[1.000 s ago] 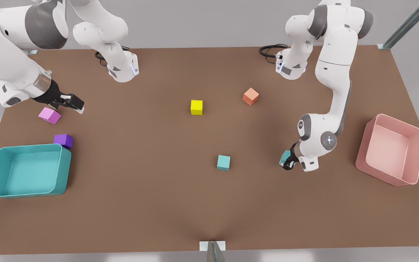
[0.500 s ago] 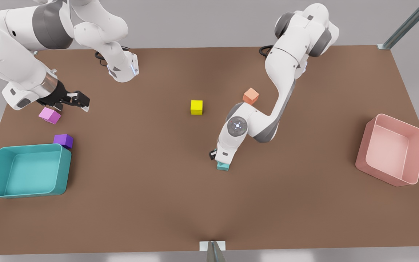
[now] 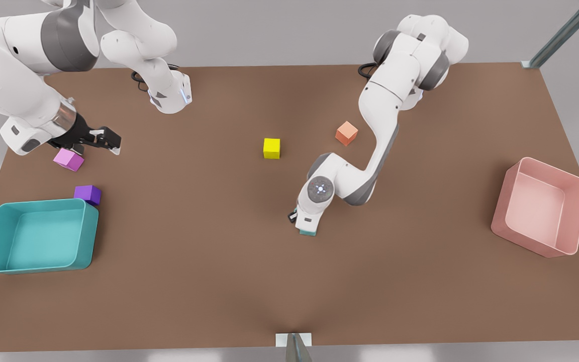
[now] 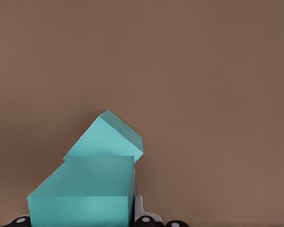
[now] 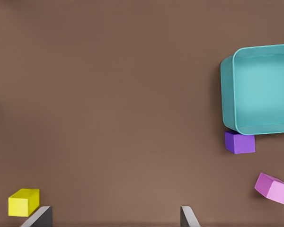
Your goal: Stack the two blue cubes on top of each other
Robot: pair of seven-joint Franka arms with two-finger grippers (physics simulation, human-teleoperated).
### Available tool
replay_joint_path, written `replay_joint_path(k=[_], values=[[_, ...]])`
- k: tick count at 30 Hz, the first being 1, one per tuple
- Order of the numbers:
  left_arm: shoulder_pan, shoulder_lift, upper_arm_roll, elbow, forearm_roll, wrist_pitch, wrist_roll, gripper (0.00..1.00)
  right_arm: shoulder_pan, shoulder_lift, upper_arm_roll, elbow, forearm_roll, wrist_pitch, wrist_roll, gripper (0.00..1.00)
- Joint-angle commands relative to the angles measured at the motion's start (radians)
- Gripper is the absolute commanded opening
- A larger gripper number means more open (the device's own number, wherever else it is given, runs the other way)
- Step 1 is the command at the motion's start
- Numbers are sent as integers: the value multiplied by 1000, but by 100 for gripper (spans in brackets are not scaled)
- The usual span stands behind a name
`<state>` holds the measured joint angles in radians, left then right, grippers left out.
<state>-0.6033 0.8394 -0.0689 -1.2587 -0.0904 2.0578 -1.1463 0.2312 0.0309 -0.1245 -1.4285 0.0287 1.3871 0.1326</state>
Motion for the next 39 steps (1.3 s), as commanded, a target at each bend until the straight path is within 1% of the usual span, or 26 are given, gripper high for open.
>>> replay_joint_path(k=[1,4,12,18,35,36,37,38,39], values=[[0,3,0,5,-8,1,-36,49,14,9,-3,0,0,1,-34,100],[2,21,0,39,-8,2,-38,49,23,30,-4,2,0,1,-33,100],[43,15,1,36,-8,-8,-38,49,37,53,-1,13,0,10,-34,100],[43,15,1,28,-8,-44,-38,50,39,92,-3,40,0,-2,-31,100],[59,14,1,28,-5,-42,-73,51,39,132,-3,65,-27,-17,-41,100],[59,15,1,28,-5,-42,-73,53,39,132,-3,65,-29,-26,-39,100],[59,14,1,28,-5,-42,-75,59,39,132,-3,65,-29,-26,-39,100],[59,15,1,28,-5,-42,-73,96,40,132,-3,65,-29,-26,-39,100],[59,14,1,28,-5,-42,-73,100,40,138,-3,65,-29,-26,-39,100]])
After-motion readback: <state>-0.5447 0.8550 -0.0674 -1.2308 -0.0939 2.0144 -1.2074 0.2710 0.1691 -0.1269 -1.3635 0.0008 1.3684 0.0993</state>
